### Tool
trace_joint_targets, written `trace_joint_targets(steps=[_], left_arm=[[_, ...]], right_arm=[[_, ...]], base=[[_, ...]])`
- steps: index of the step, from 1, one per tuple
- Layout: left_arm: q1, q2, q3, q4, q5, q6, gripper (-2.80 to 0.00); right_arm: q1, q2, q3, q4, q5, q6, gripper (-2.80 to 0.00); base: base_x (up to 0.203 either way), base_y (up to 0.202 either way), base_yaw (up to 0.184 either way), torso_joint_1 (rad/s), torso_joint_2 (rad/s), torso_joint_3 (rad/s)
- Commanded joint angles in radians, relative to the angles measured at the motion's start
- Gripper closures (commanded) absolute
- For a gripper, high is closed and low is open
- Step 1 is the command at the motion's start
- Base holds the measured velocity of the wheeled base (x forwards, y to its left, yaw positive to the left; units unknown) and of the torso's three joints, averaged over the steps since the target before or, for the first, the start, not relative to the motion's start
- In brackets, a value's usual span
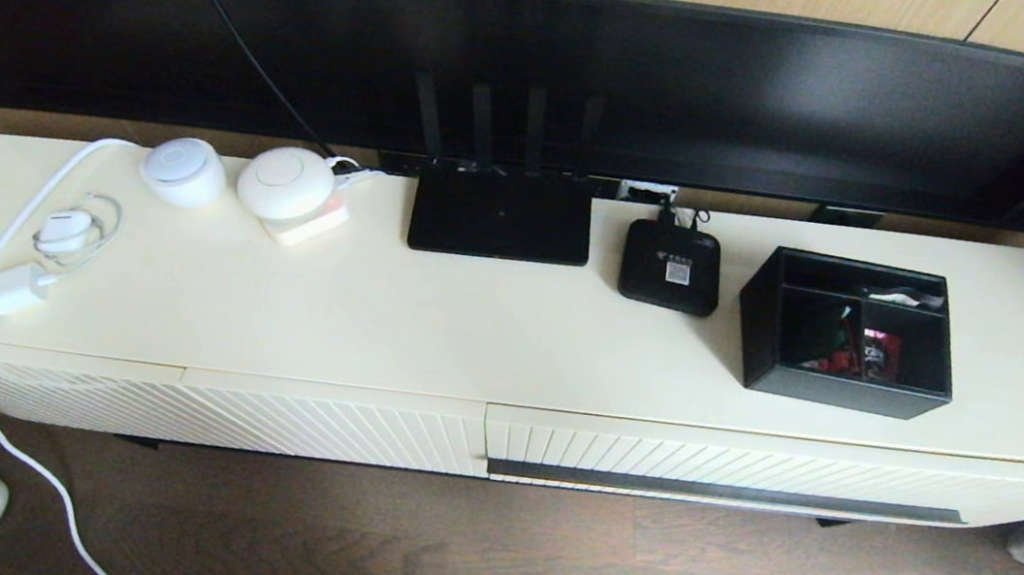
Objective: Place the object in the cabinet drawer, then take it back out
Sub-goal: Open the drawer
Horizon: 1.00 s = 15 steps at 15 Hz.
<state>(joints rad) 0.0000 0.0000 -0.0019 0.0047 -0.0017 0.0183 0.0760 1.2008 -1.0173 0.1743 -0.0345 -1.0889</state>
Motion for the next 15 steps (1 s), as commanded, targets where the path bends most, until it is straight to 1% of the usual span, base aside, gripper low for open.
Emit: trace_joint_targets(steps=[1,3,5,6,10,12,14,15], left_arm=[[0.0,0.002,0.0,0.0,0.0,0.0,0.0],[0.0,0.002,-0.001,0.0,0.0,0.0,0.0],[0.0,0.002,0.0,0.0,0.0,0.0,0.0],[0.0,0.002,0.0,0.0,0.0,0.0,0.0],[0.0,0.002,0.0,0.0,0.0,0.0,0.0],[0.0,0.002,0.0,0.0,0.0,0.0,0.0],[0.0,0.002,0.0,0.0,0.0,0.0,0.0],[0.0,0.002,0.0,0.0,0.0,0.0,0.0]], right_arm=[[0.059,0.139,0.052,-0.102,-0.006,-0.054,0.0],[0.096,0.235,0.141,-0.307,-0.013,-0.129,0.0],[0.109,0.318,0.234,-0.498,-0.02,-0.174,0.0],[0.121,0.342,0.277,-0.548,-0.032,-0.182,0.0],[0.139,0.376,0.408,-0.616,-0.039,-0.204,0.0],[0.146,0.42,0.465,-0.738,-0.037,-0.208,0.0],[0.148,0.451,0.485,-0.818,-0.036,-0.203,0.0],[0.148,0.453,0.491,-0.83,-0.035,-0.197,0.0]], base=[[0.0,0.0,0.0,0.0,0.0,0.0],[0.0,0.0,0.0,0.0,0.0,0.0],[0.0,0.0,0.0,0.0,0.0,0.0],[0.0,0.0,0.0,0.0,0.0,0.0],[0.0,0.0,0.0,0.0,0.0,0.0],[0.0,0.0,0.0,0.0,0.0,0.0],[0.0,0.0,0.0,0.0,0.0,0.0],[0.0,0.0,0.0,0.0,0.0,0.0]])
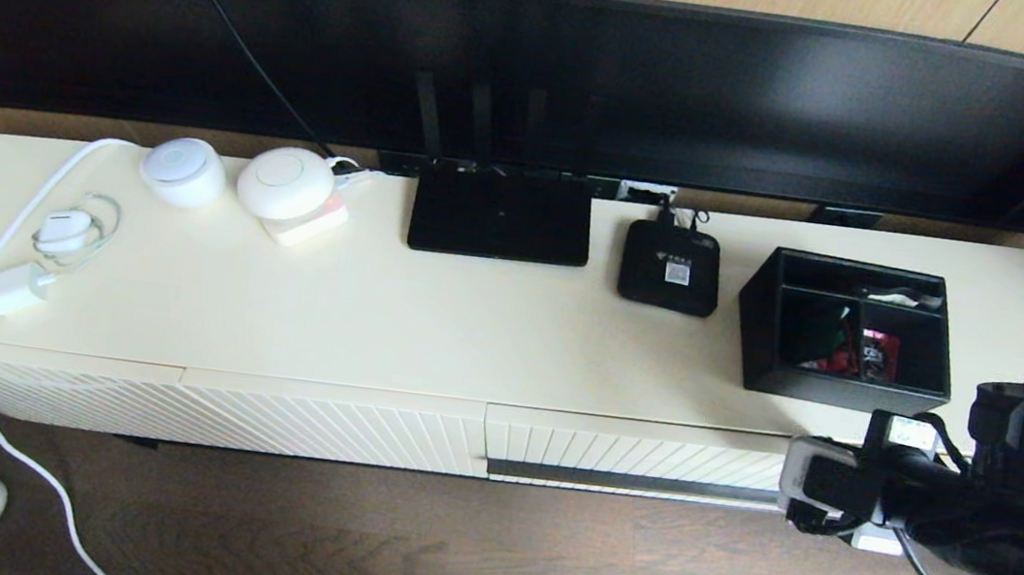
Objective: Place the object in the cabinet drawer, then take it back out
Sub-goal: Open the drawer
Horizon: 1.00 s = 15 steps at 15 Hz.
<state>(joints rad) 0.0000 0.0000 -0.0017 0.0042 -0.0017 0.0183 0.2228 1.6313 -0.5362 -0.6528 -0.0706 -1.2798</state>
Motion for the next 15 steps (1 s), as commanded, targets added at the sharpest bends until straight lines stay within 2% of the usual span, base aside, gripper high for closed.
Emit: trace_joint_targets(steps=[1,6,12,15], left_arm=[[0.0,0.002,0.0,0.0,0.0,0.0,0.0],[0.0,0.002,0.0,0.0,0.0,0.0,0.0],[0.0,0.0,-0.001,0.0,0.0,0.0,0.0],[0.0,0.002,0.0,0.0,0.0,0.0,0.0]], right_arm=[[0.001,0.01,0.013,-0.004,0.002,-0.004,0.0],[0.001,-0.106,0.028,0.051,0.006,-0.006,0.0],[0.008,-0.352,0.008,0.317,0.009,-0.024,0.0],[0.01,-0.404,0.108,0.407,0.012,-0.03,0.0]], base=[[0.0,0.0,0.0,0.0,0.0,0.0],[0.0,0.0,0.0,0.0,0.0,0.0],[0.0,0.0,0.0,0.0,0.0,0.0],[0.0,0.0,0.0,0.0,0.0,0.0]])
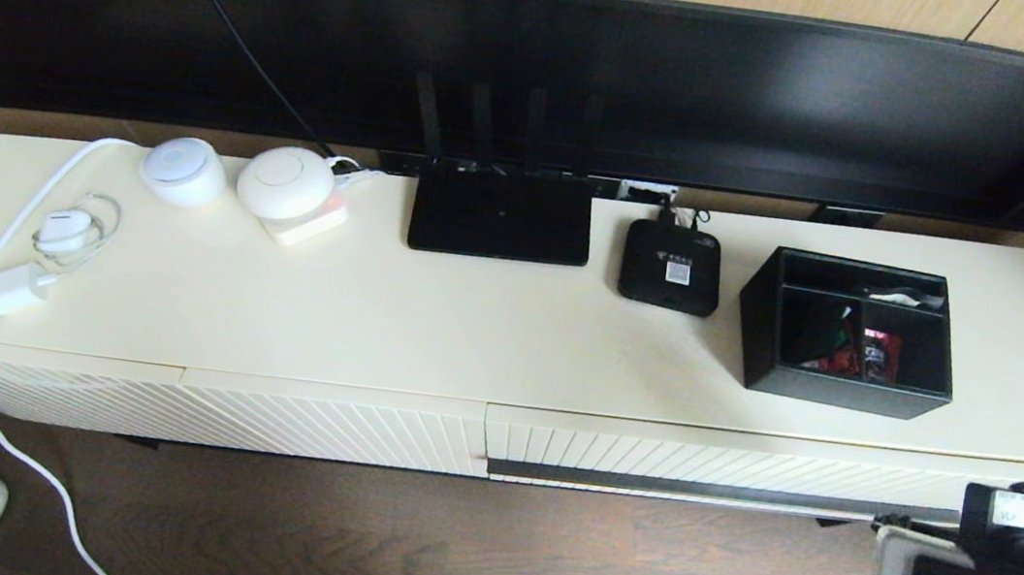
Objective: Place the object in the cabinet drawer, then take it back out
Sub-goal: Open the drawer
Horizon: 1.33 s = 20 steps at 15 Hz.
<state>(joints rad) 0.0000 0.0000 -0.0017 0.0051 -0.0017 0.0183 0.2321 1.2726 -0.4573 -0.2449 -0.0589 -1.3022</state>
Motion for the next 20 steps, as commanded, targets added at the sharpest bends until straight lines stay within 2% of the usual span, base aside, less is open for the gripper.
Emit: trace_joint_targets(steps=[1,3,7,11,16,20], left_arm=[[0.0,0.001,0.0,-0.001,0.0,0.0,0.0],[0.0,0.002,0.0,-0.001,0.0,0.0,0.0],[0.0,0.002,0.0,-0.001,0.0,0.0,0.0],[0.0,0.002,0.0,-0.001,0.0,0.0,0.0],[0.0,0.002,0.0,-0.001,0.0,0.0,0.0],[0.0,0.002,0.0,-0.001,0.0,0.0,0.0]], right_arm=[[0.004,-0.032,0.072,-0.011,-0.001,-0.013,0.0],[0.013,0.038,0.123,-0.121,-0.005,-0.02,0.0],[0.019,0.241,0.178,-0.461,-0.004,-0.018,0.0],[0.019,0.347,0.249,-0.594,-0.001,-0.017,0.0],[0.022,0.438,0.291,-0.665,-0.001,-0.032,0.0],[0.021,0.577,0.318,-0.89,0.003,-0.032,0.0]], base=[[0.0,0.0,0.0,0.0,0.0,0.0],[0.0,0.0,0.0,0.0,0.0,0.0],[0.0,0.0,0.0,0.0,0.0,0.0],[0.0,0.0,0.0,0.0,0.0,0.0],[0.0,0.0,0.0,0.0,0.0,0.0],[0.0,0.0,0.0,0.0,0.0,0.0]])
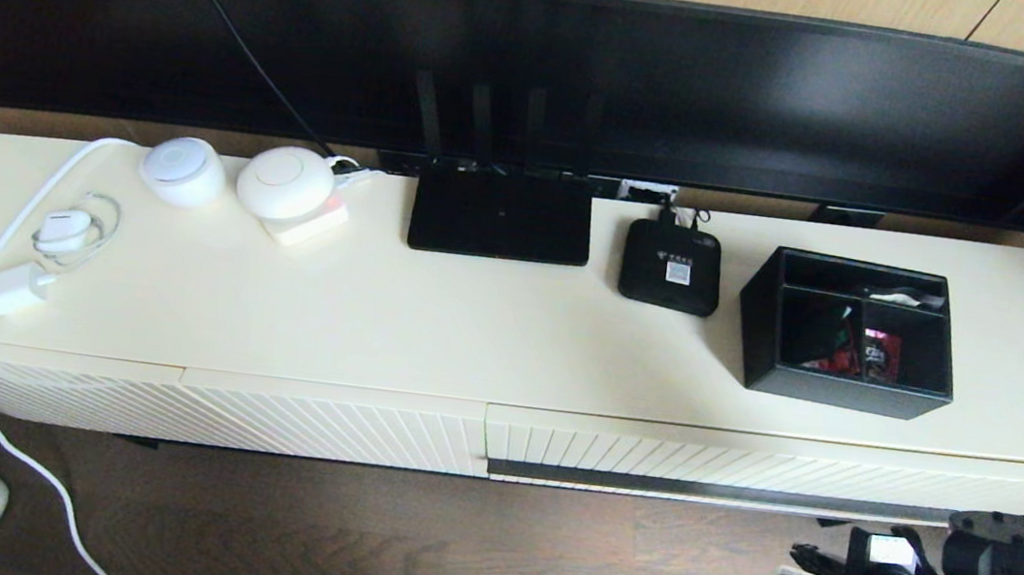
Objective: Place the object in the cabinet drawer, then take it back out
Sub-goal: Open the drawer
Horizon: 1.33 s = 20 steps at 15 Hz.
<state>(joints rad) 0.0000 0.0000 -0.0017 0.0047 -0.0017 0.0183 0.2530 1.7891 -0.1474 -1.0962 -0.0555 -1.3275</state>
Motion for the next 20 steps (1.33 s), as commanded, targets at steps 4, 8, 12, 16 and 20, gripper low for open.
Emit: trace_joint_targets(steps=[4,8,12,16,20], left_arm=[[0.0,0.002,-0.001,0.0,0.0,0.0,0.0],[0.0,0.002,0.0,0.0,0.0,0.0,0.0],[0.0,0.002,0.0,0.0,0.0,0.0,0.0],[0.0,0.002,0.0,0.0,0.0,0.0,0.0],[0.0,0.002,0.0,0.0,0.0,0.0,0.0]], right_arm=[[0.0,0.066,0.011,-0.047,0.005,-0.012,0.0],[0.0,0.069,-0.001,-0.048,0.01,-0.013,-2.8],[0.0,0.072,0.002,-0.036,0.056,-0.016,-2.8],[-0.025,0.078,-0.021,-0.034,0.106,-0.084,-2.8],[-0.071,0.117,-0.027,-0.013,0.146,-0.152,-2.8]], base=[[0.0,0.0,0.0,0.0,0.0,0.0],[0.0,0.0,0.0,0.0,0.0,0.0],[0.0,0.0,0.0,0.0,0.0,0.0],[0.0,0.0,0.0,0.0,0.0,0.0],[0.0,0.0,0.0,0.0,0.0,0.0]])
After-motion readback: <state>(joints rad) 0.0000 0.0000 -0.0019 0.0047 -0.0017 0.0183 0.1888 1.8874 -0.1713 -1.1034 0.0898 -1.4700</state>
